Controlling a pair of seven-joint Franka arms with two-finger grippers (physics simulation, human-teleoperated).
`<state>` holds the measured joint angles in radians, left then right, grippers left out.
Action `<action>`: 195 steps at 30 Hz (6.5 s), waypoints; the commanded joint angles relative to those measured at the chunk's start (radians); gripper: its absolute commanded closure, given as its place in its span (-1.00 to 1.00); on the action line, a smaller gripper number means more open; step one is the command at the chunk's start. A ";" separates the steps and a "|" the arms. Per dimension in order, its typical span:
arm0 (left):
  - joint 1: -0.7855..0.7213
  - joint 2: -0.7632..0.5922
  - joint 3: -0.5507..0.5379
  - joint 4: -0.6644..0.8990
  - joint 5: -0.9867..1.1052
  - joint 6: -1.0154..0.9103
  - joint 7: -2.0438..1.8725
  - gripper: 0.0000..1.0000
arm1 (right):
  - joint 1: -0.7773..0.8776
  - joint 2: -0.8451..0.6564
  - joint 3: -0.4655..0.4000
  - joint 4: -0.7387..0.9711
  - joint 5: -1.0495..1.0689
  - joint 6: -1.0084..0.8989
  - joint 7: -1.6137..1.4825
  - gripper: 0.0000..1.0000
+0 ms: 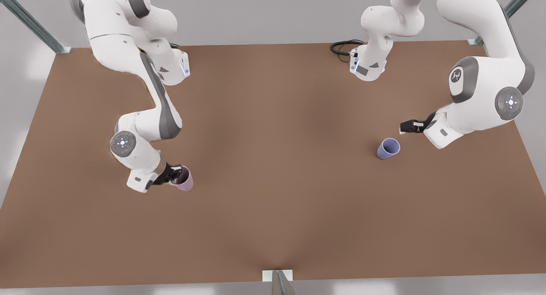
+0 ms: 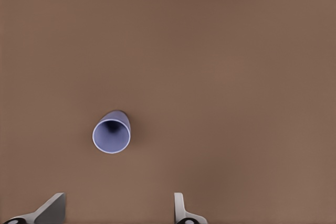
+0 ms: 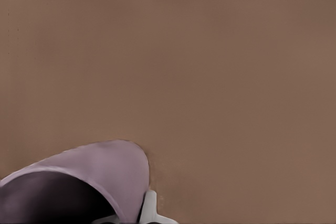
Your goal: Stack the cups, with the pink cup at the bottom and the purple cup at the top
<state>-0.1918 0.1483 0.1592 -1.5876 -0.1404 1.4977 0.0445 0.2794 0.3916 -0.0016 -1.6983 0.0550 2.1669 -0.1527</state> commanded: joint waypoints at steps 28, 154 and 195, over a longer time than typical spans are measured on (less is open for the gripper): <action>0.051 0.068 0.029 -0.476 0.097 0.642 0.021 -1.00 | 0.481 0.724 0.106 0.810 -0.072 0.041 1.173 0.57; -0.219 0.458 -0.283 0.133 0.097 0.472 -0.824 0.57 | -0.286 -0.185 0.086 0.134 -0.032 -0.387 0.289 -1.00; -0.195 0.399 -0.270 0.319 0.165 0.075 -0.818 -0.99 | -0.287 -0.178 0.086 0.135 -0.032 -0.383 0.275 -1.00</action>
<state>-0.3906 0.5500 -0.1136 -1.3080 0.0204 1.8591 -0.7712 -0.0084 0.2143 0.0842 -1.5632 0.0223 1.7870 0.1238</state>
